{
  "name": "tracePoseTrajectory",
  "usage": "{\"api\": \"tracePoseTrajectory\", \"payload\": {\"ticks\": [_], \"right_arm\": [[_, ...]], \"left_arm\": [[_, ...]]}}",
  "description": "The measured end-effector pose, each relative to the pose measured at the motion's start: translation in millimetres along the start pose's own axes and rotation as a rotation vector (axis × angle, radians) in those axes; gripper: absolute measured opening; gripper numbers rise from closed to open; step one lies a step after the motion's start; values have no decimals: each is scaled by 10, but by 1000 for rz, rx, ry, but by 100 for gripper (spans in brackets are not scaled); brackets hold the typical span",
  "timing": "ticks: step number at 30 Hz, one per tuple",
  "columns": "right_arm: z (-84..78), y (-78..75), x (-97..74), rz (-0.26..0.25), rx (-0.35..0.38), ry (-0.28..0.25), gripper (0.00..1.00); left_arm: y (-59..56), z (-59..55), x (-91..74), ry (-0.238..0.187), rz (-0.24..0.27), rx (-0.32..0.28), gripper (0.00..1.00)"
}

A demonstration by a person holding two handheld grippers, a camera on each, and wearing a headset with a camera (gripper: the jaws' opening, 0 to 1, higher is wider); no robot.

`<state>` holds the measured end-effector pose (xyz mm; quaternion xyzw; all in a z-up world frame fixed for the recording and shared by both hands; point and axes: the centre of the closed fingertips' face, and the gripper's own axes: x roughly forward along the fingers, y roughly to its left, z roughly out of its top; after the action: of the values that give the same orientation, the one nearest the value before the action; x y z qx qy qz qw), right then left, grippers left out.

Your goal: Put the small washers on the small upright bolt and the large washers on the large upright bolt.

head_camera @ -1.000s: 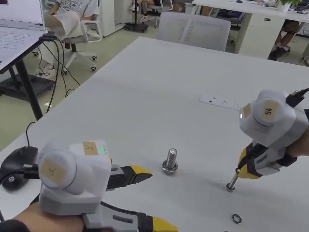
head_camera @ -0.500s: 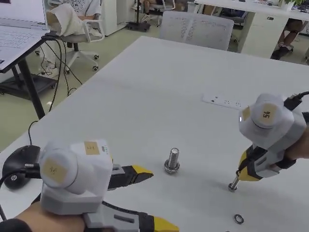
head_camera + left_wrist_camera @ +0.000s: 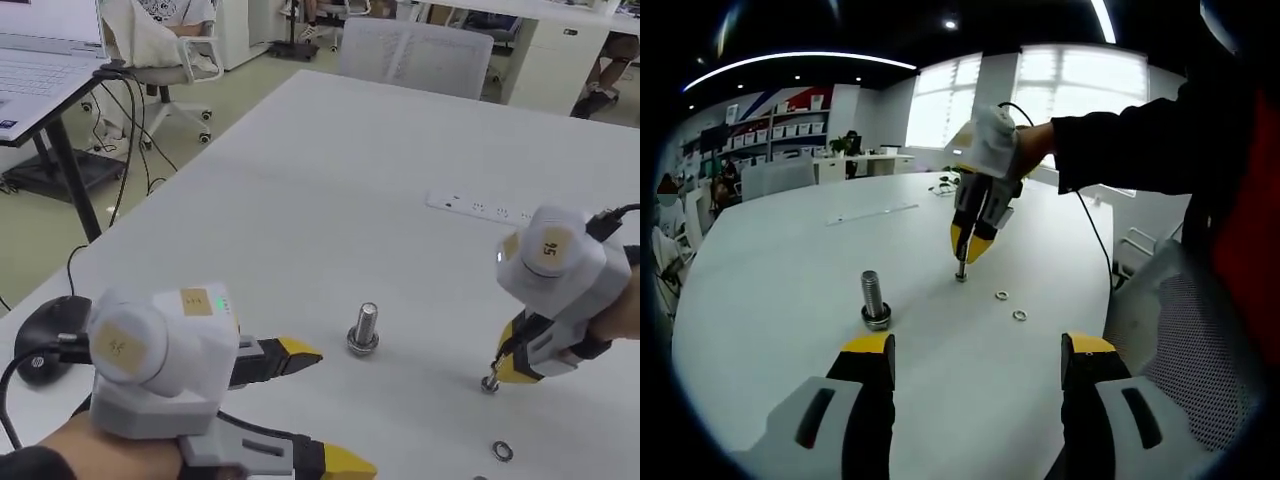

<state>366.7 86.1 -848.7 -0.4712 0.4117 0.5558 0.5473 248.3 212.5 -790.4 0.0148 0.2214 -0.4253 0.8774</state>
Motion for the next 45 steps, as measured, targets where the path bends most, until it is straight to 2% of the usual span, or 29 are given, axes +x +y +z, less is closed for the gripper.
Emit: {"api": "tracePoseTrajectory", "payload": {"ticks": [8,16,35,45], "right_arm": [[-33,13,142,14,0,6,13],[-39,-8,204,16,-3,2,13],[-68,-29,225,15,8,-10,15],[-150,-42,146,-1,41,-17,18]], "left_arm": [[16,-6,-8,1,6,-4,67],[26,-16,1,6,4,-6,66],[29,-25,15,9,-2,-7,66],[8,-29,14,12,-6,-4,67]]}}
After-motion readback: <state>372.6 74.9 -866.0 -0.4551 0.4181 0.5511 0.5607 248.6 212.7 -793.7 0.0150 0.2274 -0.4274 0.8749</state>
